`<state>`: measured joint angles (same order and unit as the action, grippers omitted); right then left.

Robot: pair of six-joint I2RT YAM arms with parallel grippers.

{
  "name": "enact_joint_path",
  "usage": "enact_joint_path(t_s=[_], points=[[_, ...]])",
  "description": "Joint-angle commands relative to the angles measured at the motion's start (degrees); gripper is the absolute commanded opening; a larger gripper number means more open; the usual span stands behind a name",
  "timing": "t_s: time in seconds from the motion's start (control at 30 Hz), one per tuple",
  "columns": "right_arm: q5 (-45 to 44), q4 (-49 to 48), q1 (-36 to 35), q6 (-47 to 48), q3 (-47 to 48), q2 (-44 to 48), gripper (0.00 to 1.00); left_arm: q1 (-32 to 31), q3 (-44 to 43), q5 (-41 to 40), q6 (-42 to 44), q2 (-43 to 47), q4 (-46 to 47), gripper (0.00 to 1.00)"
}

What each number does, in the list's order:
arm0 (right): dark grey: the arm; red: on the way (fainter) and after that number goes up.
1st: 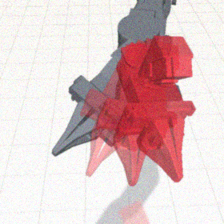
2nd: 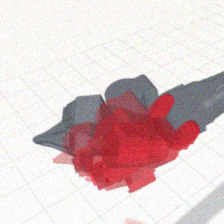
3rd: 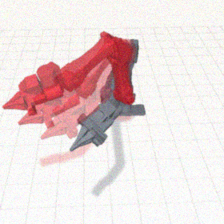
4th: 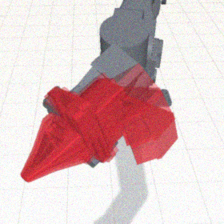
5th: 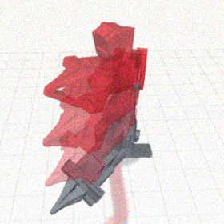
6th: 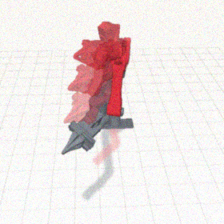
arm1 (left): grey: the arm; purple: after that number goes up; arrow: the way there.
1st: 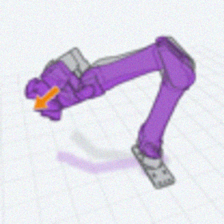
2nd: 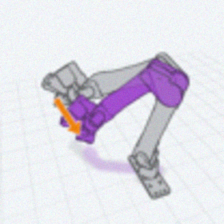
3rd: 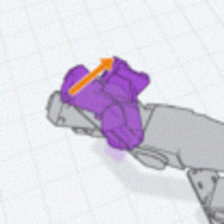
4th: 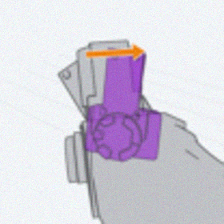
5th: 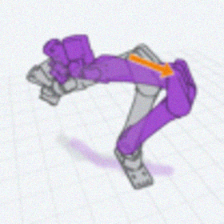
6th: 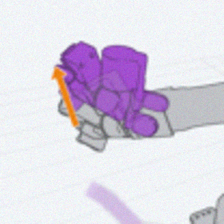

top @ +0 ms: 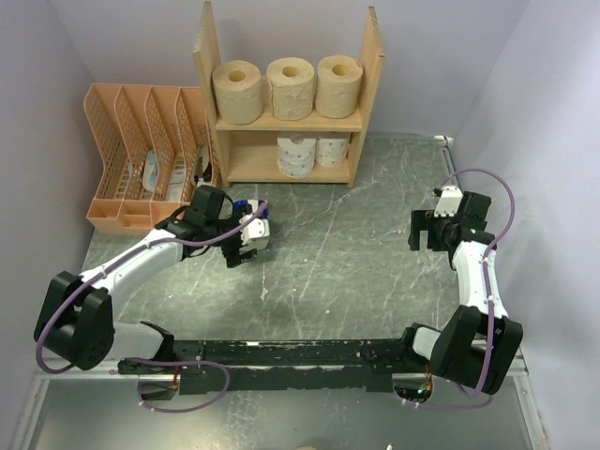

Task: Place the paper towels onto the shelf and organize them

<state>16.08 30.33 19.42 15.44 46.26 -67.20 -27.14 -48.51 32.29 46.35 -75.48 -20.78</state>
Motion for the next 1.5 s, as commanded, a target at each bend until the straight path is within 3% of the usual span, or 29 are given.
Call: enact_joint_path(t_s=[0.0, 0.47, 0.87, 1.17, 1.3, 1.37, 1.4, 1.47], points=[[-0.3, 0.0, -0.2, 0.3, 0.9, 0.9, 1.00, -1.2, 2.2, -4.1, 2.3, -0.7, 6.4, 0.95], [-0.5, -0.2, -0.2, 0.5, 0.8, 1.1, 1.00, -3.1, 3.7, -9.9, 0.2, -2.2, 16.9, 0.89], [-0.5, -0.1, -0.3, 0.5, 0.8, 1.2, 1.00, -3.5, 7.1, -12.9, 3.2, -3.0, 20.2, 0.84], [-0.6, -0.2, -0.2, 0.5, 0.7, 1.4, 1.00, -3.6, 9.5, -14.5, 1.8, -4.2, 26.0, 0.55], [-0.3, 0.0, -0.2, 0.4, 0.8, 1.8, 1.00, -3.9, 9.0, -16.6, 2.2, -6.5, 24.3, 0.44], [-0.1, -0.1, -0.2, 0.5, 0.8, 1.9, 1.00, -4.1, 8.5, -17.5, 2.3, -7.5, 23.2, 0.13], [-0.1, 0.0, -0.2, 0.5, 0.8, 1.8, 1.00, -4.0, 8.7, -17.8, 2.4, -7.7, 23.1, 0.08], [-0.1, 0.0, -0.2, 0.5, 0.8, 1.7, 1.00, -4.1, 9.3, -17.3, 3.0, -8.0, 22.3, 0.07]])
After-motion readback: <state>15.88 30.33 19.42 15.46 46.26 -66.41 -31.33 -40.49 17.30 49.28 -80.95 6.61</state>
